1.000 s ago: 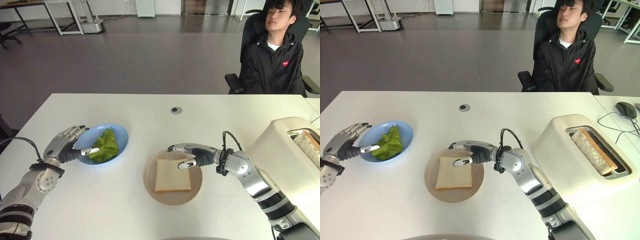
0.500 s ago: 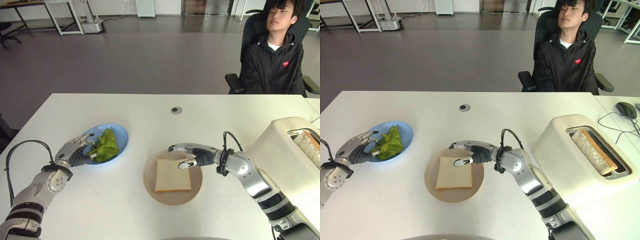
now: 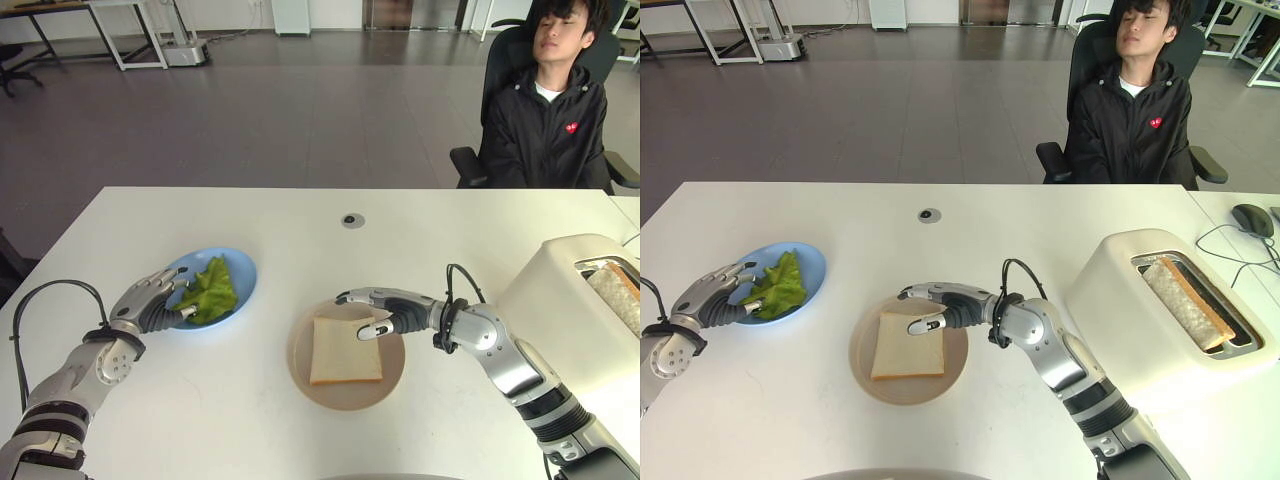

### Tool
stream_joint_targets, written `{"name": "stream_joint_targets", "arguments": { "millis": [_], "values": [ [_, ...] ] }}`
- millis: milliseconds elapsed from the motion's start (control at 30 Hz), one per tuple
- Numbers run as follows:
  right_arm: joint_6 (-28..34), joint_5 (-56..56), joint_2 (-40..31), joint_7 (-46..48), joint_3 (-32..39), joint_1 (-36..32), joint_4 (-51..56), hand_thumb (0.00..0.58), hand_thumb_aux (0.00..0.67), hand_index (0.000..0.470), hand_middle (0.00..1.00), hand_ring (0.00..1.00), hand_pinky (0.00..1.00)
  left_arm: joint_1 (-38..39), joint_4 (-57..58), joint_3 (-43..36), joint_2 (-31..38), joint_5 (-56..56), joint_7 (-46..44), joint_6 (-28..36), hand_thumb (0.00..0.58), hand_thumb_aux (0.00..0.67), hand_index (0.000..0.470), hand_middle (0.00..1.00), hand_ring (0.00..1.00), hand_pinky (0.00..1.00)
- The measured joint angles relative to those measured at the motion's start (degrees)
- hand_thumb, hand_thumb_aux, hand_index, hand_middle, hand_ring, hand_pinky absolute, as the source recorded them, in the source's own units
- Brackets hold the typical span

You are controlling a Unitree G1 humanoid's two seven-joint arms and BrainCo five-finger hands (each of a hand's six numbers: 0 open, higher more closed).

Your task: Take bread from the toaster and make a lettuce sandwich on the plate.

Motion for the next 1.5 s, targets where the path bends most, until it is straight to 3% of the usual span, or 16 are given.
{"name": "stream_joint_targets", "arguments": {
  "millis": [200, 433, 500, 567, 600, 1000, 1133, 1267, 1500],
  "values": [
    [-0.29, 0.00, -0.03, 0.16, 0.00, 0.07, -0.33, 0.000, 0.000, 0.000, 0.00, 0.00, 0.00, 0.00, 0.05, -0.72, 0.00, 1.06, 0.21, 1.15, 0.514, 0.444, 0.311, 0.00, 0.00, 0.00],
    [-0.43, 0.00, -0.18, 0.58, 0.00, 0.15, -0.42, 0.000, 0.000, 0.000, 0.00, 0.00, 0.00, 0.01, -0.69, -1.92, 0.01, 1.68, 0.01, 2.16, 0.464, 0.370, 0.260, 0.00, 0.00, 0.00],
    [-0.48, 0.00, -0.29, 0.77, 0.00, 0.16, -0.56, 0.000, 0.000, 0.000, 0.00, 0.00, 0.00, 0.03, -1.01, -2.05, 0.01, 1.69, -0.30, 2.65, 0.494, 0.413, 0.289, 0.00, 0.00, 0.00],
    [-0.57, 0.00, -0.30, 0.85, 0.00, 0.18, -0.58, 0.000, 0.000, 0.000, 0.00, 0.00, 0.00, 0.11, -1.13, -2.13, 0.01, 1.69, -0.50, 3.00, 0.552, 0.523, 0.367, 0.00, 0.00, 0.00],
    [-0.62, 0.00, -0.29, 0.85, 0.00, 0.19, -0.60, 0.000, 0.000, 0.000, 0.00, 0.00, 0.00, 0.11, -1.24, -2.15, 0.01, 1.68, -0.52, 3.17, 0.580, 0.657, 0.461, 0.00, 0.00, 0.00],
    [-0.77, -0.05, -0.27, 0.44, -0.17, 0.52, -0.77, 0.000, 0.000, 0.000, 0.00, 0.00, 0.00, 1.89, -4.91, 0.06, 0.62, 0.80, 1.48, 2.46, 0.580, 0.670, 0.470, 0.00, 0.00, 0.00],
    [-0.79, 0.08, -0.28, -1.39, -2.49, 0.94, -0.97, 0.000, 0.000, 0.000, 0.00, 0.00, 0.00, 7.38, -17.50, 9.87, 3.73, -4.77, 1.65, 2.06, 0.580, 0.670, 0.470, 0.00, 0.00, 0.00],
    [-0.84, 2.48, -1.68, -4.41, -9.67, 1.67, -0.46, 0.000, 0.000, 0.000, 0.00, 0.00, 0.00, 13.17, -34.04, 16.69, 3.42, -13.91, -4.97, 2.06, 0.580, 0.670, 0.470, 0.00, 0.00, 0.00],
    [-2.09, 5.14, -6.25, -5.39, -17.09, 1.68, 3.49, 0.000, 0.000, 0.000, 0.00, 0.00, 0.00, 15.92, -52.06, 8.51, -5.13, -18.74, -18.51, 3.84, 0.580, 0.670, 0.470, 0.00, 0.00, 0.00]
  ]
}}
